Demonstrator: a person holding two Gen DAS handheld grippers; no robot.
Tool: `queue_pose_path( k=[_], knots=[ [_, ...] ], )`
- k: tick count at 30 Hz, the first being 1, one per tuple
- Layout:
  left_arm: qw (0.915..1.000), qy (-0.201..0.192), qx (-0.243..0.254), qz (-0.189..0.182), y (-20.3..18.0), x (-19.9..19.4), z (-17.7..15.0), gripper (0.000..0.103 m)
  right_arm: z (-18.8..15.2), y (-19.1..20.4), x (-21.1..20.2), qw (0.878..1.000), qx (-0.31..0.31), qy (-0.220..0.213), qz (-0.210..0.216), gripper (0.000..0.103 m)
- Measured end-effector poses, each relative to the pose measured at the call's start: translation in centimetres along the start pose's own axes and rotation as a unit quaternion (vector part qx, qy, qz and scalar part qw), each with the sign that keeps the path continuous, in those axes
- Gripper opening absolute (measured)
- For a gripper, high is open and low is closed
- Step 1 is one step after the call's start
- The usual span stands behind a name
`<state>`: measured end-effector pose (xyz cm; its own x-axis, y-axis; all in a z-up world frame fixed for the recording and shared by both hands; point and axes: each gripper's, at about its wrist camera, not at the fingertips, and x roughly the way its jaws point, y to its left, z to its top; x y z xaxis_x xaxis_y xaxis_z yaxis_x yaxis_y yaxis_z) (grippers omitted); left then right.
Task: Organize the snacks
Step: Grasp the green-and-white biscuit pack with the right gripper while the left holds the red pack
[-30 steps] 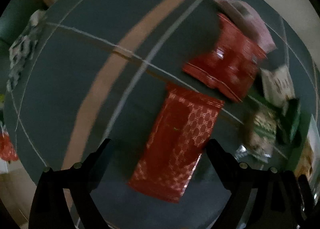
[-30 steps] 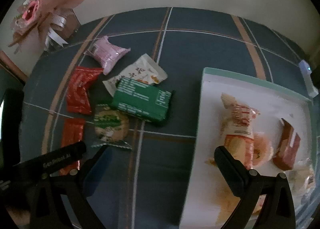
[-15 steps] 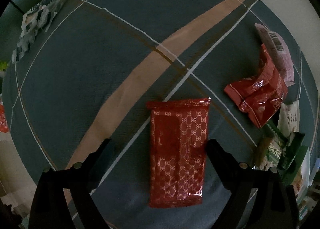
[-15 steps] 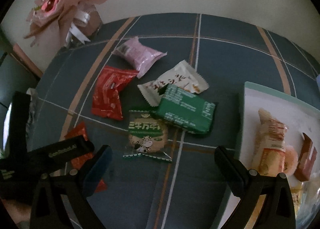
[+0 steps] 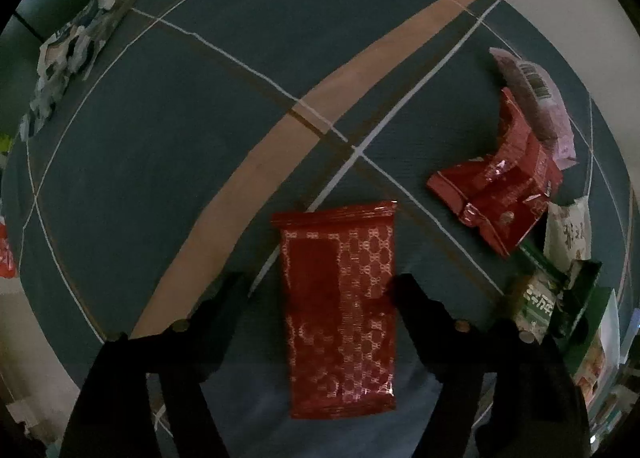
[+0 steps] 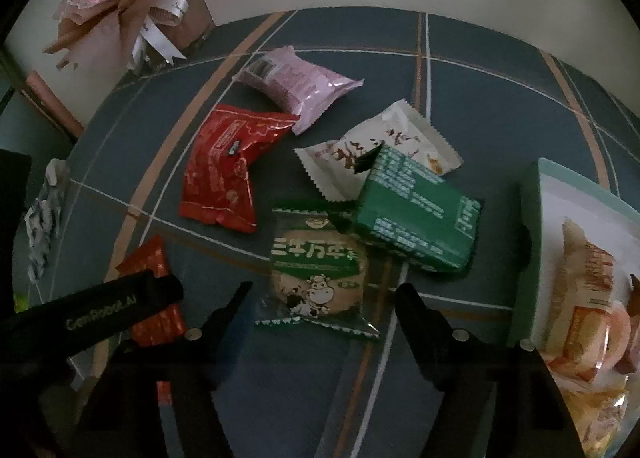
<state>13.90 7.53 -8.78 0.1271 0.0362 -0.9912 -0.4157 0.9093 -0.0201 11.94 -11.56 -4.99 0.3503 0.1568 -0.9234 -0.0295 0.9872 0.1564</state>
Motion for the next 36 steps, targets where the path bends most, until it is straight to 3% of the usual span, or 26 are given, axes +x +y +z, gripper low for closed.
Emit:
queue_pose_path(
  k=[6,19,23,36],
  knots=[
    [0.9999,-0.005,0.015,-0.002,-1.0,-0.4,-0.2,0.063,-0.1,0.8,0.8,1.000,-0.012,-0.004,-0.009,0.062],
    [0.9996,-0.014,0.021,-0.011,-2.0,-1.4,-0.5,0.047,-0.2,0.1,0.8,1.000,0.000,-0.014,0.001,0.059],
    [0.9993,-0.013,0.023,-0.028,-2.3,-2.3,-0.7,0.046,-0.2,0.0,0.6,1.000,0.006,-0.011,0.004,0.058],
    [0.9977,-0.053,0.028,-0.033,-3.8,-6.2,-1.2,0.046,0.3,-0.9,-1.3,0.999,0.026,-0.017,0.030,0.056]
  ],
)
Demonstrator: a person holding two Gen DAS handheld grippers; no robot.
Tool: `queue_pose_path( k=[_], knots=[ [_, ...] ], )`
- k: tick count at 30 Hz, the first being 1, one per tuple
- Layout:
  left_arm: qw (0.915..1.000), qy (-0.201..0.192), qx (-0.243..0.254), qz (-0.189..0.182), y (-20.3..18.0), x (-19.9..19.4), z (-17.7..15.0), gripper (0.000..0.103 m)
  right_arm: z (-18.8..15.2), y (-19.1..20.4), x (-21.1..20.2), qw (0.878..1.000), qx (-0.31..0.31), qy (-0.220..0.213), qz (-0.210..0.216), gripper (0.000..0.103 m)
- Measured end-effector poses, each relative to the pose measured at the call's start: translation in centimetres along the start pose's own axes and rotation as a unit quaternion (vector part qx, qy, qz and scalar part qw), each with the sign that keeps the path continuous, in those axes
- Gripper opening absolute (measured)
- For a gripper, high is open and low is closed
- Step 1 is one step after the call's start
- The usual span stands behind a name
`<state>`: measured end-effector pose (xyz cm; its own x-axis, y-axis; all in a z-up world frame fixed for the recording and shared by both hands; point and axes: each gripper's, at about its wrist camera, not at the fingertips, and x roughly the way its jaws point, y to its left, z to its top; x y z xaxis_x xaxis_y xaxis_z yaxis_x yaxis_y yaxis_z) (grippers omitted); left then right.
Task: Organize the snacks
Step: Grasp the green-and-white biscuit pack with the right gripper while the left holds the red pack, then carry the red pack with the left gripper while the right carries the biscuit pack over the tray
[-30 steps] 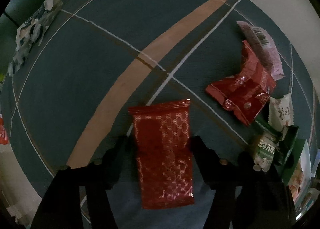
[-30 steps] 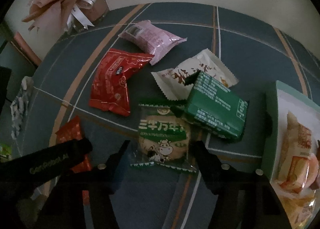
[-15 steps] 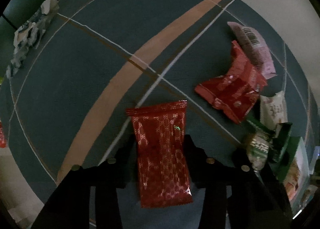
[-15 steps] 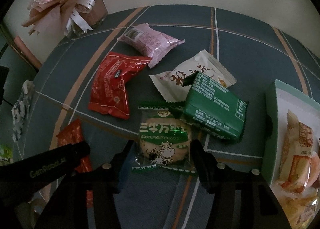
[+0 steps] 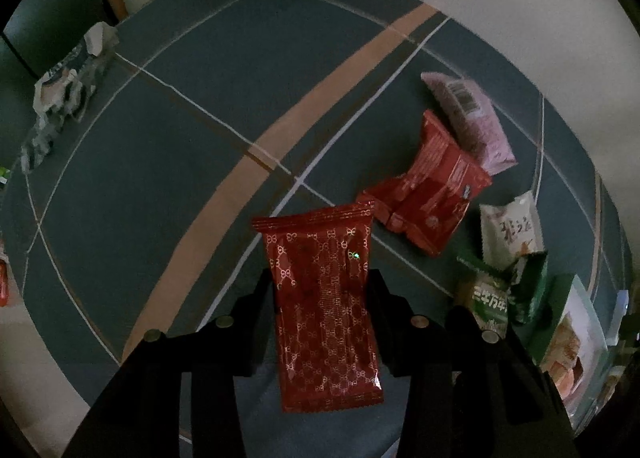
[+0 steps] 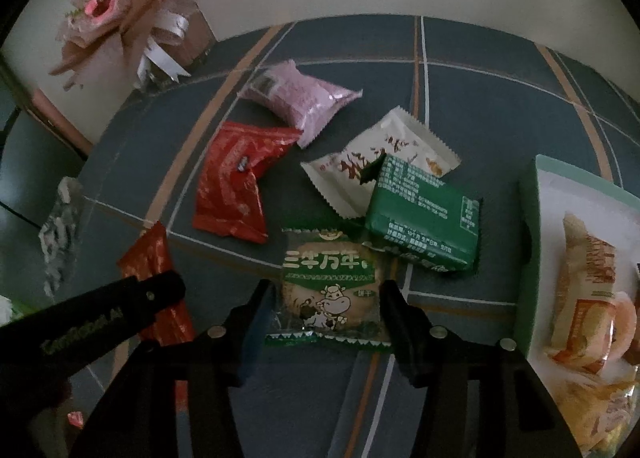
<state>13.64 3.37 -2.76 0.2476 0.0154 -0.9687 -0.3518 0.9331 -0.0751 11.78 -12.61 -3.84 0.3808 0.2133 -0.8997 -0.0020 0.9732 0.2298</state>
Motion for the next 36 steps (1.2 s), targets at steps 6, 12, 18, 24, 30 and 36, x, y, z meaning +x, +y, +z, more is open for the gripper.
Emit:
queue_pose_path(
  k=[6,12,18,24,30,36],
  knots=[
    [0.9996,-0.025,-0.005,-0.008,-0.5,-2.3,0.0,0.046,0.5,-0.1,-2.2,1.000,0.006,-0.017,0.020,0.056],
    [0.9987,-0.047,-0.006,-0.019,-0.8,-4.4,-0.2,0.046,0.8,0.2,-5.4,0.999,0.001,-0.049,0.024,0.056],
    [0.9972,-0.068,-0.002,-0.029,-0.5,-6.2,-0.1,0.046,1.3,0.1,-8.5,0.997,-0.003,-0.077,0.021,0.056],
    [0.9959,-0.082,0.004,-0.038,-1.3,-7.5,-0.4,0.046,1.6,-0.5,-10.4,0.996,0.002,-0.091,0.010,0.056],
    [0.9955,-0.084,0.021,-0.040,-3.0,-8.0,-1.1,0.046,1.6,-3.1,-10.1,0.997,0.026,-0.077,-0.010,0.056],
    [0.9944,-0.080,0.048,-0.050,-5.9,-8.2,-2.5,0.046,1.6,-8.4,-10.5,0.994,0.082,-0.067,-0.040,0.056]
  ],
)
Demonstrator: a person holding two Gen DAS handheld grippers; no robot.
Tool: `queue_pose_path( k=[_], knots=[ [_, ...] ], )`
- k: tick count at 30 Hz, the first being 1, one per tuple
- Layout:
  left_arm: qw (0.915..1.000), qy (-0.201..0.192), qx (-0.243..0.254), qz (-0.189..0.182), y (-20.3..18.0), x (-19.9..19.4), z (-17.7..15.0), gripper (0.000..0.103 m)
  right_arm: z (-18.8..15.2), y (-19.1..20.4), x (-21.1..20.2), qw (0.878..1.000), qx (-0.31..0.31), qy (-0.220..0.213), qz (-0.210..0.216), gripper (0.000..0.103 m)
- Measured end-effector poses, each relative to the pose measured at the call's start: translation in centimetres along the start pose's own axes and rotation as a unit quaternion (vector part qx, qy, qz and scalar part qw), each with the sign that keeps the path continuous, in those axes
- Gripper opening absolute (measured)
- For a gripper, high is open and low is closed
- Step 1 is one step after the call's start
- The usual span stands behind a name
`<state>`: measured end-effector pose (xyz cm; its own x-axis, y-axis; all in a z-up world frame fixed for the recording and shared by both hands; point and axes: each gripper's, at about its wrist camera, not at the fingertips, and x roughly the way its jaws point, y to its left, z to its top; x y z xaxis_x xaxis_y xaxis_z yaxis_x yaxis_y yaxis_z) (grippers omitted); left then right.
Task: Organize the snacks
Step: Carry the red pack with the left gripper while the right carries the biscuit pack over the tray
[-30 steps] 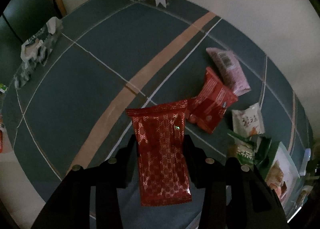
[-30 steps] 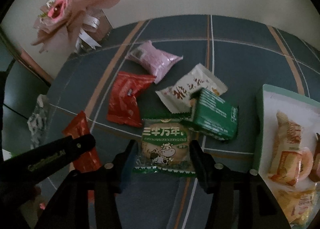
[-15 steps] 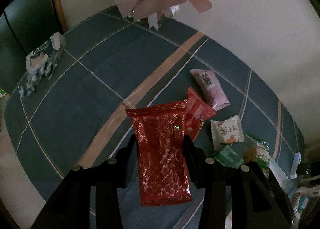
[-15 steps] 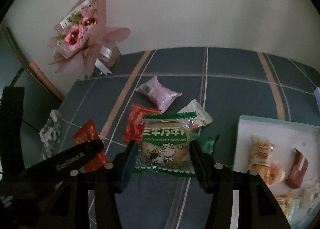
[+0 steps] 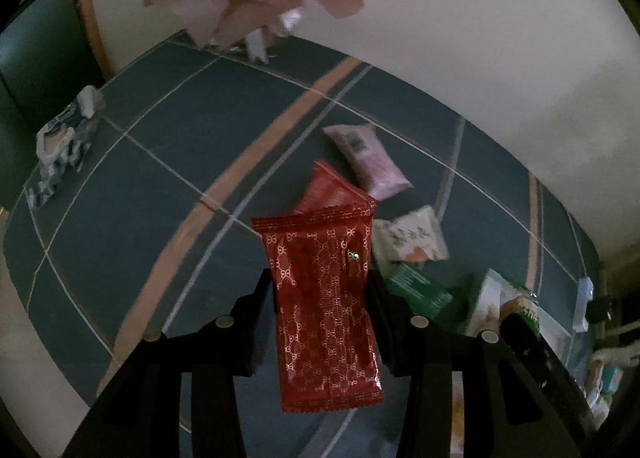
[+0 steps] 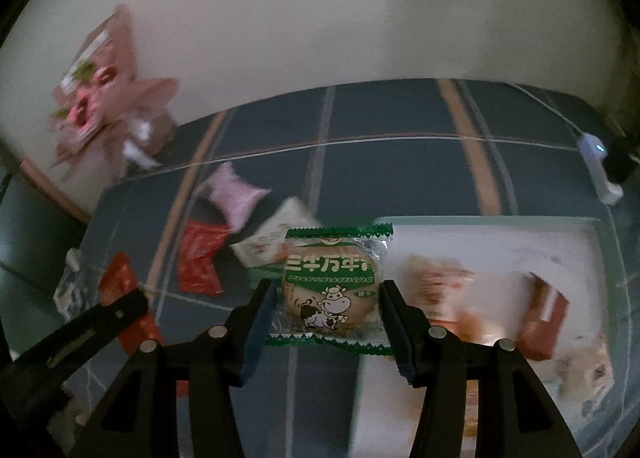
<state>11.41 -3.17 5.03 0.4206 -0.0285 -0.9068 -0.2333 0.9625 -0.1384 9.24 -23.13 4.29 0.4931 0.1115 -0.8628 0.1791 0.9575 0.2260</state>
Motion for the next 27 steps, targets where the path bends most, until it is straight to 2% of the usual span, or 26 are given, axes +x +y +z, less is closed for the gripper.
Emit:
queue_pose_path(
  k=[8,14,27],
  knots=[
    [0.9975,0.003,0.066,-0.022,-6.4,-0.7,-2.7,0.046,0.7,-8.1,-1.2,0.996,0.083,-0.001,-0.025,0.056],
    [0.9918,0.002,0.122,-0.035,-10.9,-1.3,-5.2,0.046,0.9,-13.7,-3.1,0.990,0.132,-0.014,-0.042,0.056],
    [0.9796,0.013,0.181,-0.087,-17.7,-1.6,-8.8,0.046,0.5,-21.0,-5.7,0.981,0.184,-0.028,-0.062,0.056]
  ],
)
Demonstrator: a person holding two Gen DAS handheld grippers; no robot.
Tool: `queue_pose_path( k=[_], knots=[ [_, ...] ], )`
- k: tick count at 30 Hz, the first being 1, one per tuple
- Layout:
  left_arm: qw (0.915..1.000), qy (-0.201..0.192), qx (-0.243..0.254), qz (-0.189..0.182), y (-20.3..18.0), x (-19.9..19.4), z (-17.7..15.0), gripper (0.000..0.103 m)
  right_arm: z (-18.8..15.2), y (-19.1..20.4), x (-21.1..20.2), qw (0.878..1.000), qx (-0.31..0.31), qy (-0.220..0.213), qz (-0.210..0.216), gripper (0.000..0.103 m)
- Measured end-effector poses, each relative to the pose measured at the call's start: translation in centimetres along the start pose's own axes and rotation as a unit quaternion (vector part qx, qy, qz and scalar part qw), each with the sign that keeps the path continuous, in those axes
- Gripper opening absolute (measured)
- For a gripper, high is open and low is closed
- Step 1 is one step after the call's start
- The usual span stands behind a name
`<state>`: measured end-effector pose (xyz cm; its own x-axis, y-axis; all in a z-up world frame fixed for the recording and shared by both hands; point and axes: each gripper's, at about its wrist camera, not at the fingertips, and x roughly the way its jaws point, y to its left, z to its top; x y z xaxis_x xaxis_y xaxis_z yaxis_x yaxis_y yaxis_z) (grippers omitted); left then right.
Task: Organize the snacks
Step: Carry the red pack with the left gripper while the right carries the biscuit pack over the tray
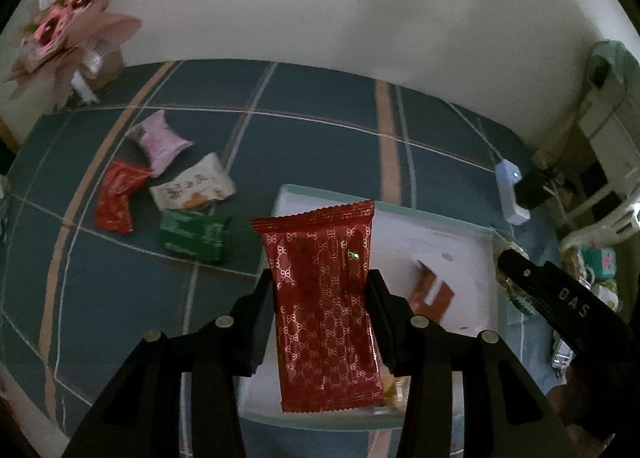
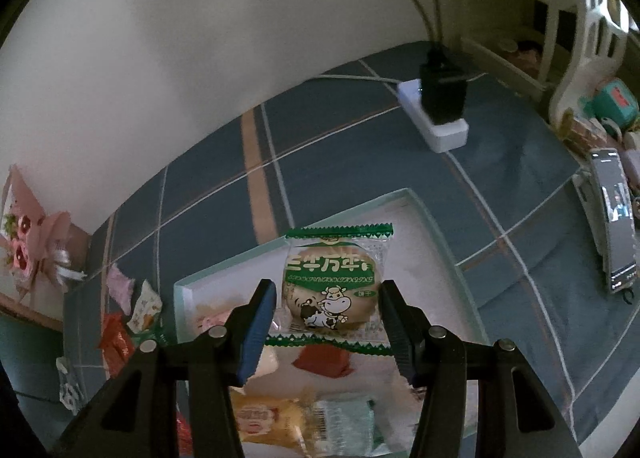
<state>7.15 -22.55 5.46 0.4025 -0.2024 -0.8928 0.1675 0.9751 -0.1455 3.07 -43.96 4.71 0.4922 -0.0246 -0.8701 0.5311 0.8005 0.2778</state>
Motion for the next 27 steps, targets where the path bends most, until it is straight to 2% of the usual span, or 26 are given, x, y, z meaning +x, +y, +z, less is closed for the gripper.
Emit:
queue_pose_path(
  k=[6,14,22,27],
  knots=[
    [0.9997,0.000,0.024,-0.011,-2.9,0.9,-0.3,0.046,0.6,-2.5,-0.5,1.000,0.017,-0.005,-0.001,0.056],
    [0.9987,0.007,0.049,-0.013,-5.0,3.6,-0.1,0.046,0.6,-3.0,0.1,1.000,0.016,0.004,0.008,0.056],
    [0.9989,0.019,0.036,-0.022,-4.7,6.7,0.1,0.046,-0.4,-2.6,3.7,0.999,0.013,0.041,0.009,0.056],
    [0.9990,0.014,0.029,-0.033,-4.8,7.5,0.1,0.046,-0.7,-2.8,4.4,0.999,0.021,0.049,0.005,0.056]
  ],
)
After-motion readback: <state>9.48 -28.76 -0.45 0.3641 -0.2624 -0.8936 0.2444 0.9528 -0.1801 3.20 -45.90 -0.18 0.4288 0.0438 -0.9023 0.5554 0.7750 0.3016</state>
